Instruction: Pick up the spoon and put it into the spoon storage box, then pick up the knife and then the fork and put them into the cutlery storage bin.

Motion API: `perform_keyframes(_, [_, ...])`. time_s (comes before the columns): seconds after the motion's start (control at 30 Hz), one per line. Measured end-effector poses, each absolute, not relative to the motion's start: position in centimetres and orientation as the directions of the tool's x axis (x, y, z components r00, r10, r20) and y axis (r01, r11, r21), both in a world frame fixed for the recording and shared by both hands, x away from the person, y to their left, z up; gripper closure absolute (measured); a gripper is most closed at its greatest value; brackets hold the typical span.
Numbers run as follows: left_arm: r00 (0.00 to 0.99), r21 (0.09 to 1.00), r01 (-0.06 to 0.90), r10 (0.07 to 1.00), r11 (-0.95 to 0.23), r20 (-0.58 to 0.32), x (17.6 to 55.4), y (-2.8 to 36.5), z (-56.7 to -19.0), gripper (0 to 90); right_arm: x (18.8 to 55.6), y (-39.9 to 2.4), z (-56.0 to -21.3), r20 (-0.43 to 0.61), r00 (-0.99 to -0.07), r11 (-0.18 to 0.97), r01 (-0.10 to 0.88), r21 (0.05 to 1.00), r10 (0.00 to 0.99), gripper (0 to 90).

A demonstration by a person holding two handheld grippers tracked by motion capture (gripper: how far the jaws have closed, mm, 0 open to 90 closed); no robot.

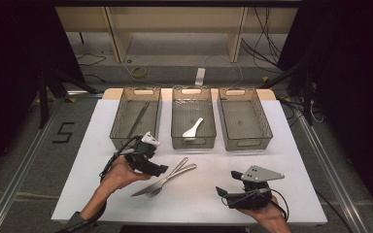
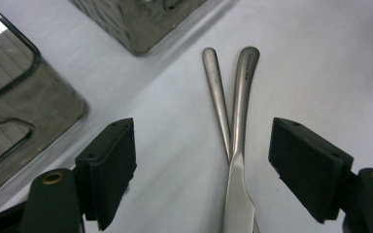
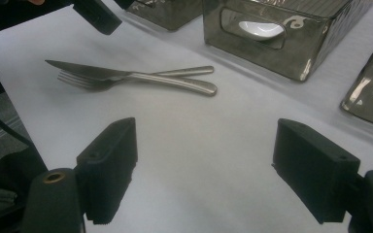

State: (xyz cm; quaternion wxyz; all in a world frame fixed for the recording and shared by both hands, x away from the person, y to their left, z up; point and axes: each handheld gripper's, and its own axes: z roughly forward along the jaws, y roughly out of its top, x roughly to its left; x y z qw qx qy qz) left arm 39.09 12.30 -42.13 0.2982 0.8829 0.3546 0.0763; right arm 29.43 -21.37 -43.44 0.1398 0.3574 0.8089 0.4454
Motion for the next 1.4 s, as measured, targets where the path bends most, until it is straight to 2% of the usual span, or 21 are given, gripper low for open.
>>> perform_keyframes(0.83, [0.783,0.476,0.569,0.619,-0.671,-0.063,38.7,10.7,-43.5,20.7,29.4,-21.3,-43.6,0.091,-0.712,0.356,0.452,0.818,0.696,25.0])
perform_keyframes(1.4, [0.781,0.439,0.573,0.624,-0.691,-0.038,39.1,10.2,-44.2,22.8,29.3,-21.4,-43.7,0.093,-0.711,0.356,0.456,0.816,0.697,25.0])
